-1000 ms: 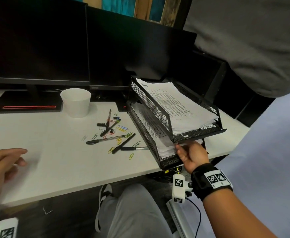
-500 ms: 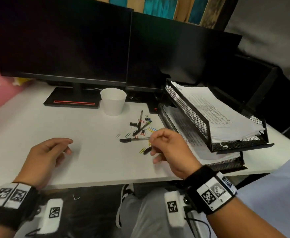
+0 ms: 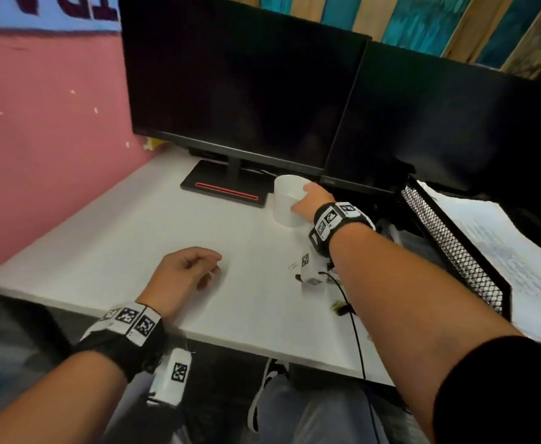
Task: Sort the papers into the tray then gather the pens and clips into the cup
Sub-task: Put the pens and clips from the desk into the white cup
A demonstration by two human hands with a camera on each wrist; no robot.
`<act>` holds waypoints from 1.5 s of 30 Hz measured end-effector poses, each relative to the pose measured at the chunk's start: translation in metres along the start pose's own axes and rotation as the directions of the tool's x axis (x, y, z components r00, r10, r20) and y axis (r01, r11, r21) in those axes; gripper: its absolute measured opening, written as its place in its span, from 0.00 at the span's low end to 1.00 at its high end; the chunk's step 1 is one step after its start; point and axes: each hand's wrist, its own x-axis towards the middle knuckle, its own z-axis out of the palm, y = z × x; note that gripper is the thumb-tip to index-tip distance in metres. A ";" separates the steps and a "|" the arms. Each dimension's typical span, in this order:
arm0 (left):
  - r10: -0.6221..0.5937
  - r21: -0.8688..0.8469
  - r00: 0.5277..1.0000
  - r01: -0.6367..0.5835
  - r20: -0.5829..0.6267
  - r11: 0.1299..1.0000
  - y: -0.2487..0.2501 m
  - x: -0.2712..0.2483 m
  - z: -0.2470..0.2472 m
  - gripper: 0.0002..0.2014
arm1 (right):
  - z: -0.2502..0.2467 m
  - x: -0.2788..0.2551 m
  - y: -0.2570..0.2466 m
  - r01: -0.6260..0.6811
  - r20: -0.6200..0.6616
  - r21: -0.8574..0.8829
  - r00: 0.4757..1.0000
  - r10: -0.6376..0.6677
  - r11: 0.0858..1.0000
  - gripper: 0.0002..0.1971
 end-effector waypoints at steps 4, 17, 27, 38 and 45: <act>-0.034 0.002 0.999 0.034 -0.029 0.999 0.003 -0.001 0.003 0.10 | 0.013 0.012 -0.002 -0.038 -0.009 -0.126 0.999 0.038 0.991 0.21; 0.002 0.129 0.999 -0.008 0.047 0.992 0.004 -0.005 0.004 0.44 | -0.018 -0.119 -0.007 0.372 0.162 0.093 0.910 -0.382 0.924 0.12; 0.159 0.191 0.978 -0.184 0.138 0.964 0.019 -0.018 0.022 0.48 | -0.033 -0.183 0.009 0.460 0.251 0.327 0.800 -0.545 0.826 0.13; 0.119 0.242 0.980 -0.155 0.158 0.958 0.014 -0.024 0.022 0.51 | -0.054 -0.161 0.086 0.274 0.425 -0.541 0.905 -0.023 0.795 0.17; 0.123 0.240 0.982 -0.156 0.147 0.958 0.013 -0.025 0.020 0.52 | -0.033 -0.158 0.090 0.283 0.379 -0.576 0.923 -0.056 0.767 0.11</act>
